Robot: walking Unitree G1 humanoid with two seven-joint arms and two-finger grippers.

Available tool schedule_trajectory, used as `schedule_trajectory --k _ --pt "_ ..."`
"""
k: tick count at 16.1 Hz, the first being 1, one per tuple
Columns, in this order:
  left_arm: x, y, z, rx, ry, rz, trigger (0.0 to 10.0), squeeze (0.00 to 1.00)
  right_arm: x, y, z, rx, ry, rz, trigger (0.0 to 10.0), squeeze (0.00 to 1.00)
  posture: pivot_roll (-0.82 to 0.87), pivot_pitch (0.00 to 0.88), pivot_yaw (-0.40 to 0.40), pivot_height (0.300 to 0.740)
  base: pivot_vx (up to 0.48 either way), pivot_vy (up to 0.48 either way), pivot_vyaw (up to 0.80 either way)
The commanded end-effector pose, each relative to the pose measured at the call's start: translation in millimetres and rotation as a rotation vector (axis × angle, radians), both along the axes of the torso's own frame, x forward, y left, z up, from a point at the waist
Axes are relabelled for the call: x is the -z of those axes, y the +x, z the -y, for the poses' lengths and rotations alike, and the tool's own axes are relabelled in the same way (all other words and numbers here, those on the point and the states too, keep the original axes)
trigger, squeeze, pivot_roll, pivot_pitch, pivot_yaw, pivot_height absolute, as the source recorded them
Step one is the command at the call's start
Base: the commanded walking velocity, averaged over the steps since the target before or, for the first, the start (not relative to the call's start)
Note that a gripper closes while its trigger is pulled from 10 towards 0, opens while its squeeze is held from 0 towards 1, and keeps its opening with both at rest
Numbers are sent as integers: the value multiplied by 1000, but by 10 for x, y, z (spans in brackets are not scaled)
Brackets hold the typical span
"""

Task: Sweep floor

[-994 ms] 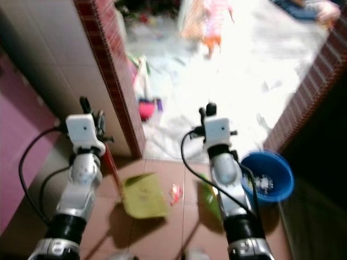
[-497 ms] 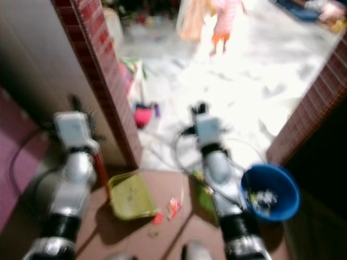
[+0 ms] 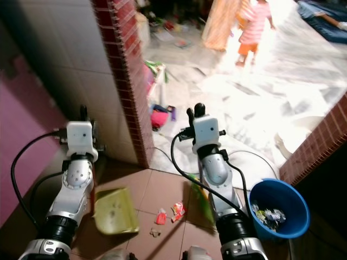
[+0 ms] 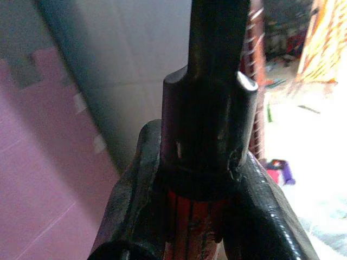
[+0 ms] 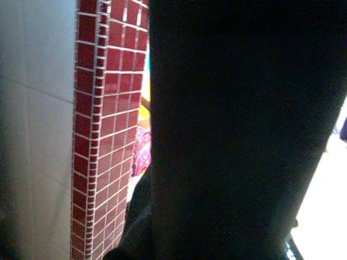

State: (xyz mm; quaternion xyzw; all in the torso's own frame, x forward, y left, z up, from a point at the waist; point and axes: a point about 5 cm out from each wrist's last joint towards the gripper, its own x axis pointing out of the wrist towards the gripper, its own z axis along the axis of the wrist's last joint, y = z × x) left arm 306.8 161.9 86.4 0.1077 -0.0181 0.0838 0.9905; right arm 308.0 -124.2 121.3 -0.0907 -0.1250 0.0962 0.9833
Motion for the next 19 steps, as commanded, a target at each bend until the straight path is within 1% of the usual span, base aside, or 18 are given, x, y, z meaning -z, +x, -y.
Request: schedule_trajectory --k 1,4,11,15,16,17,18,19 --pt "-112 40 20 2 0 67 10000 0 -113 21 -11 -10 -16 60 10000 0 -73 0 38 740 0 0 0" --pt "-83 39 35 4 6 67 10000 0 -108 13 -22 -13 -15 59 10000 0 -74 0 37 740 0 0 752" --pt "-39 38 70 4 11 67 10000 0 -109 20 -12 -16 -11 56 10000 0 -77 0 31 740 0 0 0" --pt "2 39 107 5 -44 90 10000 0 -121 35 -18 -13 -1 56 10000 0 -82 0 27 740 0 0 0" --pt "33 40 115 3 -56 83 10000 0 -124 39 -20 -11 6 53 10000 0 -83 0 26 740 0 0 0" --pt "150 43 168 14 -19 28 10000 0 -137 55 -10 -7 9 53 10000 0 -88 0 24 740 0 0 0" --pt "189 42 191 21 6 8 10000 0 -140 61 -4 -4 9 53 10000 0 -88 0 24 740 0 0 0" --pt "217 41 223 34 7 -1 10000 0 -142 65 -4 -2 11 52 10000 0 -88 0 24 740 0 0 0"
